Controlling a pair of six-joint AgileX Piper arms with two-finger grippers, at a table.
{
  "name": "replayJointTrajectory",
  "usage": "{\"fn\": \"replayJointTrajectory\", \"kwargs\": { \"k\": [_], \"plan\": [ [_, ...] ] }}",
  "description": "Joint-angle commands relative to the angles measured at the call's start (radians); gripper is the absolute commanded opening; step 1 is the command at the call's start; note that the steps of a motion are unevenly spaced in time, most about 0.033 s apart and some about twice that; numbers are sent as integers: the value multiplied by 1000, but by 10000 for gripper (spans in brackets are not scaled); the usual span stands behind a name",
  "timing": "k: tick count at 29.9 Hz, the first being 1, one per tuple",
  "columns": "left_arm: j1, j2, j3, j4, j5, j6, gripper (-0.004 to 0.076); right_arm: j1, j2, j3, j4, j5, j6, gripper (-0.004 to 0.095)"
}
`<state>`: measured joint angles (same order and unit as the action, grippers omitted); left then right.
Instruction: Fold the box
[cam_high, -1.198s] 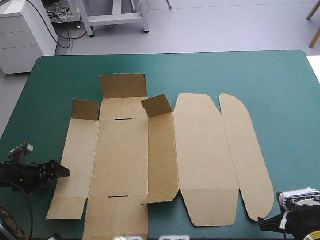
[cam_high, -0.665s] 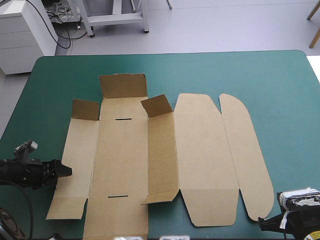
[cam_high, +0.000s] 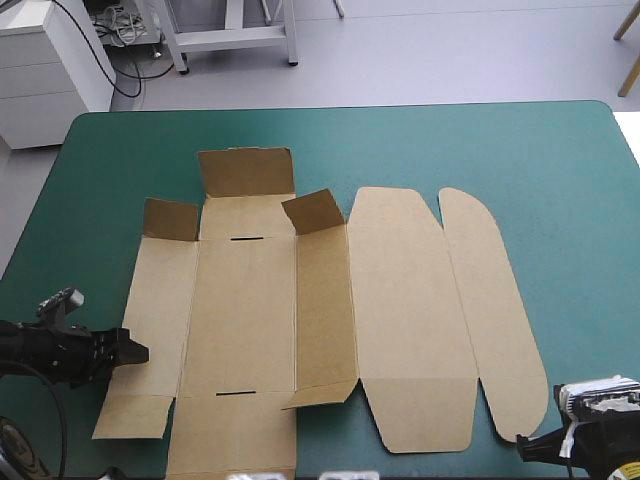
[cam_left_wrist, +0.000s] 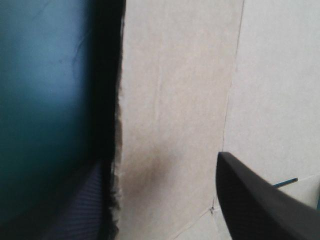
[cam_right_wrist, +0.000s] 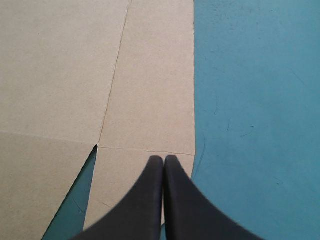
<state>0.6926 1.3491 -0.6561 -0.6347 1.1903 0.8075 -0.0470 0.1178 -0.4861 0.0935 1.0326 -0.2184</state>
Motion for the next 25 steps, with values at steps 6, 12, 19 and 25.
{"fn": "replayJointTrajectory", "kwargs": {
  "k": [6,12,19,25],
  "plan": [
    [-59,-22,20,-44,50,-6,437,1,15,-25,0,-62,-2,-21],
    [-73,-22,17,-41,50,-4,354,1,15,-25,0,-62,-2,-21],
    [-73,-22,-18,-41,79,-1,235,1,15,-25,0,-62,-2,-21],
    [-73,-22,-30,-41,91,3,-3,1,15,-25,0,-62,-2,-22]
  ]
}}
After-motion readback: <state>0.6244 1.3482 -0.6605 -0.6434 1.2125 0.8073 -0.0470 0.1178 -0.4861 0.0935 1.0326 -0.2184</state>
